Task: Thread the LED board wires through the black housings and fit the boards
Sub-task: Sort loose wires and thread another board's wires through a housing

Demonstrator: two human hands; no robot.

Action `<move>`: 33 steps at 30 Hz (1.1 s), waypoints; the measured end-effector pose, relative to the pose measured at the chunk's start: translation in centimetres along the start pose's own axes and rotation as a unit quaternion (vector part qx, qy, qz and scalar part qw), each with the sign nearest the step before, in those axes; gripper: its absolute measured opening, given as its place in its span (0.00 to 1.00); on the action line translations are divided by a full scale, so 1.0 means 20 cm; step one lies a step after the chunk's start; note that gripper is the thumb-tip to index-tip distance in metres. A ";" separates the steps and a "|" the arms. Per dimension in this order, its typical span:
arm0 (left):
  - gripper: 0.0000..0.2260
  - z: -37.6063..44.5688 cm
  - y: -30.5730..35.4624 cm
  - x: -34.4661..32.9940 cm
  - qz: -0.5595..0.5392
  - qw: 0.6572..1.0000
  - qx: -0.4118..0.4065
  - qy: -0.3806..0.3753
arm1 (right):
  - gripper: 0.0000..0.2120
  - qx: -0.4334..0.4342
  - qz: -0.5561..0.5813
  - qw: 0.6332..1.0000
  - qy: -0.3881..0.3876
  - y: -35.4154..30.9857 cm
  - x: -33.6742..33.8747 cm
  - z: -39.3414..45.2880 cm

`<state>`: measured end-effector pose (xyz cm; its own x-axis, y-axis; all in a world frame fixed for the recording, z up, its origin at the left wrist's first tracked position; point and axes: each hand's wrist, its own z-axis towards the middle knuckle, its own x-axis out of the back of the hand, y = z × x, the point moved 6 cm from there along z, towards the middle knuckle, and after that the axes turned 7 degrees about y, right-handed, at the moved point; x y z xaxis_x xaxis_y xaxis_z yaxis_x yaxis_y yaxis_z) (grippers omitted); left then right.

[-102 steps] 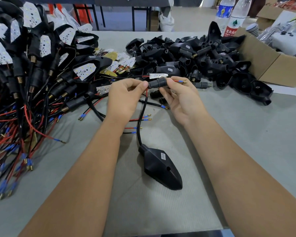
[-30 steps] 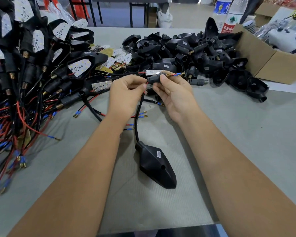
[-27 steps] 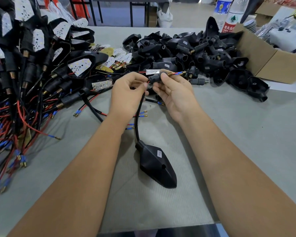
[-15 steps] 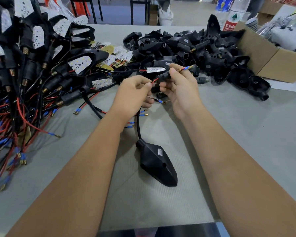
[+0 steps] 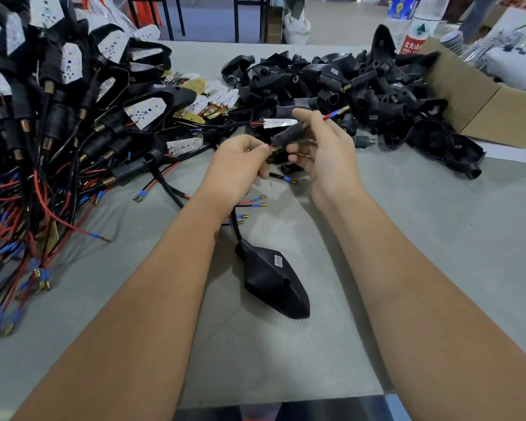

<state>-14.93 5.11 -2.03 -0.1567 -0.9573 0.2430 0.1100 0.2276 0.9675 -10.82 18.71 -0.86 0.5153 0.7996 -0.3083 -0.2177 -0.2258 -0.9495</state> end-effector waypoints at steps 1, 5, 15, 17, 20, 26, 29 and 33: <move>0.07 0.00 0.00 0.00 0.000 1.000 0.002 -0.001 | 0.11 0.005 -0.007 1.000 0.016 0.00 0.01 0.01; 0.07 -0.01 0.01 -0.01 -0.002 1.000 0.008 -0.004 | 0.09 0.012 -0.017 0.997 0.071 0.00 0.07 0.03; 0.11 -0.02 0.01 -0.01 -0.087 0.994 0.067 -0.015 | 0.15 0.024 -0.036 0.997 0.064 0.01 0.07 0.02; 0.11 -0.01 0.01 -0.02 -0.107 0.991 0.082 -0.014 | 0.15 0.019 -0.026 0.999 0.042 0.00 0.06 0.02; 0.10 -0.01 0.01 -0.02 -0.122 0.988 0.093 -0.019 | 0.12 -0.005 0.014 1.000 -0.018 0.01 0.00 0.01; 0.24 -0.02 0.00 -0.02 -0.116 0.990 0.074 -0.031 | 0.07 -0.004 -0.024 0.997 -0.079 0.04 -0.06 -0.01; 0.27 -0.02 -0.01 -0.03 -0.117 0.990 0.073 -0.033 | 0.09 -0.023 -0.014 0.997 -0.076 0.05 -0.05 -0.01; 0.26 -0.02 -0.01 -0.03 -0.126 0.989 0.073 -0.026 | 0.08 -0.020 -0.029 0.995 -0.092 0.06 -0.05 0.00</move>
<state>-14.42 5.64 -2.42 -0.2110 -0.9775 -0.0082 -0.0808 0.0091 0.9967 -11.58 17.56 -1.63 0.3641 0.8995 -0.2415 -0.1567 -0.1964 -0.9679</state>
